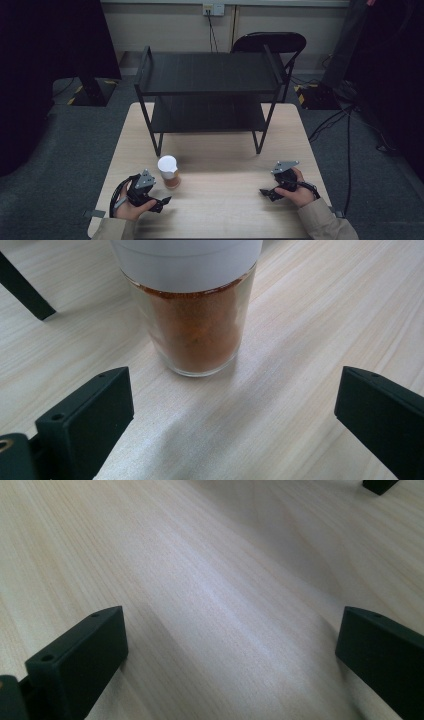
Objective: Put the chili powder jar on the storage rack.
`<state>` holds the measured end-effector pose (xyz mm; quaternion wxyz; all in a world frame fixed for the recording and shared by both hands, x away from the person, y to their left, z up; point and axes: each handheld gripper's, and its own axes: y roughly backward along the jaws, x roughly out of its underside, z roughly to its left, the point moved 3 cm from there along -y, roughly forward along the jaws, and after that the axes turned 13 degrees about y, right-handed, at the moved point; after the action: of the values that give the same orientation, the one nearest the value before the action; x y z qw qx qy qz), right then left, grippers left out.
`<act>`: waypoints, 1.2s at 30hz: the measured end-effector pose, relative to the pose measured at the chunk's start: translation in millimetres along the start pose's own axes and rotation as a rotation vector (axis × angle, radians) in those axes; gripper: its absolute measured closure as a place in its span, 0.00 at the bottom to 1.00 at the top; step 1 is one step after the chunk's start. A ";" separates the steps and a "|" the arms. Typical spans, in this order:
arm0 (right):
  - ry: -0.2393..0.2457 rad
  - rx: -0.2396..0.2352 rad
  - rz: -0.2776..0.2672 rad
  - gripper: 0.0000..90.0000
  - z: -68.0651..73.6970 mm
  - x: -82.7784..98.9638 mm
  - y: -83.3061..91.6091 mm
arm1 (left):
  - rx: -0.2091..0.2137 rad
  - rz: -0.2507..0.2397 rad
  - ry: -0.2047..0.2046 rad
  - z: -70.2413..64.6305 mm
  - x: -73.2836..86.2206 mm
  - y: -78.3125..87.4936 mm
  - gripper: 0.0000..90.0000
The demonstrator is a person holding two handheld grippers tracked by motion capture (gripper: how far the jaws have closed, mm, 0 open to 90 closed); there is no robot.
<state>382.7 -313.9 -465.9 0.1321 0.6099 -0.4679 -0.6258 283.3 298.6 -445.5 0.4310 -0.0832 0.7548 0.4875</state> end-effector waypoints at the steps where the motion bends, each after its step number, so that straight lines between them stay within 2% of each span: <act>1: 0.000 0.000 0.000 0.00 0.0 0.0 0.0 | -0.001 -0.004 0.003 -0.7 0.5 -0.1 0.02; 5: 0.000 0.000 -0.002 0.00 0.1 0.5 0.0 | -0.009 0.005 -0.009 -1.8 -1.3 -1.1 0.02; 10: 0.001 -0.001 -0.003 0.00 -0.1 0.7 0.0 | -0.003 0.009 -0.002 -1.6 -1.0 -1.6 0.02; 22: 0.000 0.001 -0.004 0.00 0.1 0.7 -0.2 | 0.000 -0.023 0.008 -2.9 -3.2 -1.0 0.02; 26: -0.002 0.004 -0.008 0.00 0.6 1.0 -0.7 | 0.007 -0.042 0.026 -0.7 -4.6 -3.3 0.02; 29: -0.003 0.004 -0.008 0.00 0.8 0.9 -0.9 | -0.010 -0.066 0.046 -1.2 -6.0 -6.3 0.02; 30: -0.003 0.005 -0.009 0.00 0.8 1.0 -0.9 | -0.018 -0.076 0.069 -0.8 -7.9 -8.4 0.01; 36: -0.002 0.004 -0.010 0.00 0.7 1.1 -1.0 | -0.019 -0.098 0.107 2.2 -10.1 -15.0 0.01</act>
<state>382.3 -313.9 -467.4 0.1274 0.6119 -0.4664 -0.6260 299.0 289.7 -448.4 0.4127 -0.1501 0.7670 0.4678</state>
